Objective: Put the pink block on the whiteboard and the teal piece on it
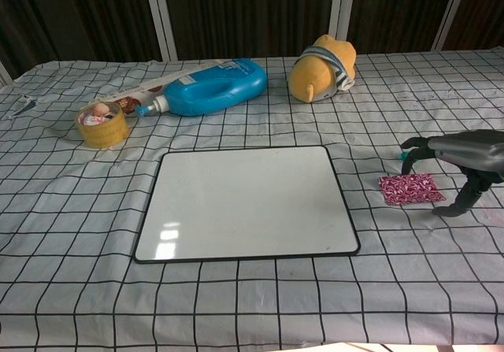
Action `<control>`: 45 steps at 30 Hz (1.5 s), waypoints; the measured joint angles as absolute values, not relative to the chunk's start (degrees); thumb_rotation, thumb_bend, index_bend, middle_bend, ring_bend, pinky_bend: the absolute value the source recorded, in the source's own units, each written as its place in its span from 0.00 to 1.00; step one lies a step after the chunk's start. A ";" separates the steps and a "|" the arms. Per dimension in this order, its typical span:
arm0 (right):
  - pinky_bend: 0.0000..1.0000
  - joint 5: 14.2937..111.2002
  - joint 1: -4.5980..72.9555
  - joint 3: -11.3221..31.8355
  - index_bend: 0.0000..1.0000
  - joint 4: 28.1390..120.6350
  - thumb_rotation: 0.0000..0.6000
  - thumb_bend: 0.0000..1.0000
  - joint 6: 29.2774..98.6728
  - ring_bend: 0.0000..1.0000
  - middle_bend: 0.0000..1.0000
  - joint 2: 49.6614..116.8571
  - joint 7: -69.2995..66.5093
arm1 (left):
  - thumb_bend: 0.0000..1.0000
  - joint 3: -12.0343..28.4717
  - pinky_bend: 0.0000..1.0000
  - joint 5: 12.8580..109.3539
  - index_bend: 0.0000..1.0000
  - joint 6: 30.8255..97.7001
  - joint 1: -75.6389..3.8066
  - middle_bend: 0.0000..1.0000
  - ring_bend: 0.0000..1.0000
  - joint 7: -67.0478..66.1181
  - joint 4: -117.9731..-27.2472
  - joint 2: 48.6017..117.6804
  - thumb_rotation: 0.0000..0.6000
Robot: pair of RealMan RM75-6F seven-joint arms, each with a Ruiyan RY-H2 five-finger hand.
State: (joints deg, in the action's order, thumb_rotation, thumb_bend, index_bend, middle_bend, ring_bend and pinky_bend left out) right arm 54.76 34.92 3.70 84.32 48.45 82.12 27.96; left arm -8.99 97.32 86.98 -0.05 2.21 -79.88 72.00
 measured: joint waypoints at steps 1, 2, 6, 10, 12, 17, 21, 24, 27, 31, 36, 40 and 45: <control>0.00 54.87 34.90 3.62 0.35 84.24 1.00 0.19 48.63 0.00 0.00 82.21 27.91 | 0.33 -8.96 0.00 97.29 0.00 86.94 -0.06 0.00 0.00 2.32 -79.85 71.99 1.00; 0.00 54.98 34.88 3.54 0.36 84.13 1.00 0.19 48.85 0.00 0.00 82.31 27.89 | 0.33 -8.95 0.00 97.28 0.00 86.91 -0.06 0.00 0.00 2.42 -79.80 71.97 1.00; 0.00 55.19 34.75 3.30 0.41 83.63 1.00 0.19 49.94 0.00 0.00 82.81 27.80 | 0.33 -8.93 0.00 97.27 0.00 87.01 0.05 0.00 0.00 2.72 -79.62 71.91 1.00; 0.00 55.42 34.65 3.38 0.43 83.61 1.00 0.19 50.89 0.00 0.00 82.92 27.53 | 0.33 -8.89 0.00 97.32 0.00 87.45 0.28 0.00 0.00 3.13 -79.35 71.86 1.00; 0.00 55.52 34.63 3.37 0.44 83.78 1.00 0.19 51.22 0.00 0.00 82.85 27.51 | 0.33 -8.87 0.00 97.32 0.00 87.54 0.37 0.00 0.00 3.33 -79.22 71.84 1.00; 0.00 55.85 34.61 3.68 0.43 84.98 1.00 0.19 52.03 0.00 0.00 82.23 27.16 | 0.33 -8.81 0.00 97.30 0.00 87.76 0.53 0.00 0.00 3.71 -79.00 71.75 1.00; 0.00 56.30 34.64 4.18 0.42 86.84 1.00 0.19 52.83 0.00 0.00 81.46 26.70 | 0.33 -8.77 0.00 97.40 0.00 88.08 0.67 0.00 0.00 4.07 -78.86 71.65 1.00; 0.00 56.58 34.82 4.93 0.42 88.77 1.00 0.19 53.51 0.00 0.00 80.96 26.29 | 0.33 -8.76 0.00 97.45 0.00 88.15 0.72 0.00 0.00 4.33 -78.71 71.54 1.00; 0.00 56.23 35.80 6.40 0.42 91.07 1.00 0.19 54.25 0.00 0.00 81.27 26.84 | 0.33 -8.80 0.00 97.51 0.00 87.79 0.58 0.00 0.00 4.33 -78.65 71.56 1.00; 0.00 53.37 38.32 8.06 0.41 91.74 1.00 0.19 54.36 0.00 0.00 84.98 29.46 | 0.33 -8.85 0.00 97.74 0.00 87.64 0.46 0.00 0.00 4.40 -78.62 71.64 1.00; 0.00 48.43 42.63 9.51 0.39 90.65 1.00 0.19 55.30 0.00 0.00 92.90 36.37 | 0.33 -8.77 0.00 97.66 0.00 88.16 0.75 0.00 0.00 4.38 -78.80 71.31 1.00; 0.00 44.08 46.51 10.72 0.38 88.01 1.00 0.19 57.14 0.00 0.00 100.88 42.06 | 0.33 -8.76 0.00 97.55 0.00 88.68 1.11 0.00 0.00 4.85 -78.67 71.05 1.00; 0.00 40.17 49.76 11.93 0.32 84.51 1.00 0.19 59.59 0.00 0.00 106.08 46.55 | 0.33 -8.73 0.00 97.44 0.00 88.98 1.36 0.00 0.00 5.28 -78.34 71.00 1.00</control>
State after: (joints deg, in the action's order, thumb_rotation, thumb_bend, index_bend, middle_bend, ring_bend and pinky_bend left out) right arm 40.17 49.76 11.93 84.51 59.59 106.08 46.55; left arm -8.73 97.44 88.98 1.36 5.28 -78.34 71.00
